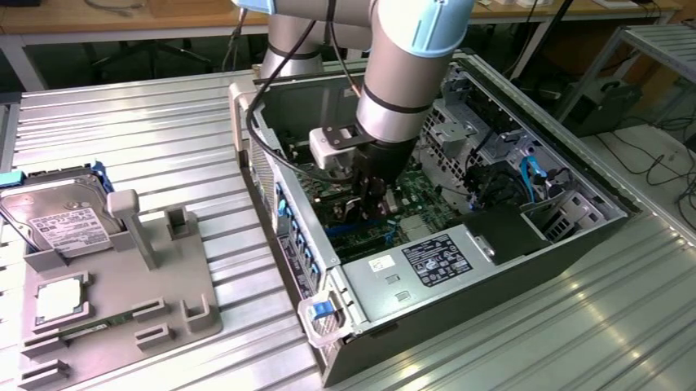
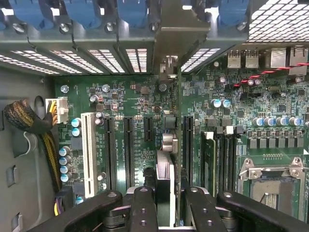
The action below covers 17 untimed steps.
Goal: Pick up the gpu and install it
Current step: 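Insert the gpu into the slot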
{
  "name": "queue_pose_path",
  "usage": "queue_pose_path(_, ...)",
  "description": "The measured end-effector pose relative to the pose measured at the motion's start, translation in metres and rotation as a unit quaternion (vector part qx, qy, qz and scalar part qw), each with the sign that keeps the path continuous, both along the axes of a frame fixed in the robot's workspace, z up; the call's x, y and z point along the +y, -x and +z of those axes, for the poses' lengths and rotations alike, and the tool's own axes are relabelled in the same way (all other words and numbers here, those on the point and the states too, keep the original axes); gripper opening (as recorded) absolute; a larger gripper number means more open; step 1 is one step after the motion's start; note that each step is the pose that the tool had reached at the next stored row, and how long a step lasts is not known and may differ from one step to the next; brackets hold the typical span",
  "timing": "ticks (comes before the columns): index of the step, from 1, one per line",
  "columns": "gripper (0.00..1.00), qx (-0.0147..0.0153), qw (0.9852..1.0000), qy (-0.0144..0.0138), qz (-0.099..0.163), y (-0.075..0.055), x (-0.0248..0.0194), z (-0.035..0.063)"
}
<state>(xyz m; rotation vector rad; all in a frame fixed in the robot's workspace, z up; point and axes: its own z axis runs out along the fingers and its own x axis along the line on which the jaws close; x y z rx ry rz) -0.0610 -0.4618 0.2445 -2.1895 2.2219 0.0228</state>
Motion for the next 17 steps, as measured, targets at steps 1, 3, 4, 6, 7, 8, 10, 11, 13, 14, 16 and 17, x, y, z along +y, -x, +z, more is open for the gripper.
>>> queue_pose_path(1,0.28,0.0,1.0,-0.0001,0.0,0.0001,0.0,-0.0008)
queue_pose_path(3,0.28,0.0001,1.0,0.0001,0.0,0.0003,0.0,-0.0019)
queue_pose_path(4,0.28,0.0,1.0,0.0,0.0,0.0003,0.0,-0.0023)
queue_pose_path(6,0.28,0.0,1.0,0.0001,0.0,0.0003,0.0,-0.0025)
queue_pose_path(7,0.28,0.0001,1.0,0.0001,0.0,0.0003,0.0,-0.0025)
queue_pose_path(8,0.28,0.0001,1.0,0.0001,0.0,0.0003,0.0,-0.0025)
queue_pose_path(10,0.28,0.0,1.0,0.0,0.0,0.0003,0.0,-0.0018)
queue_pose_path(11,0.28,0.0,1.0,-0.0001,0.0,0.0003,0.0,-0.0016)
queue_pose_path(13,0.28,0.0,1.0,0.0,0.0,0.0005,0.0,-0.0013)
queue_pose_path(14,0.28,0.0,1.0,-0.0001,0.0,0.0006,0.0,-0.0013)
queue_pose_path(16,0.28,0.0,1.0,0.0,0.0,0.0006,0.0,-0.0013)
queue_pose_path(17,0.28,0.0,1.0,0.0,0.0,0.0006,0.0,-0.0012)
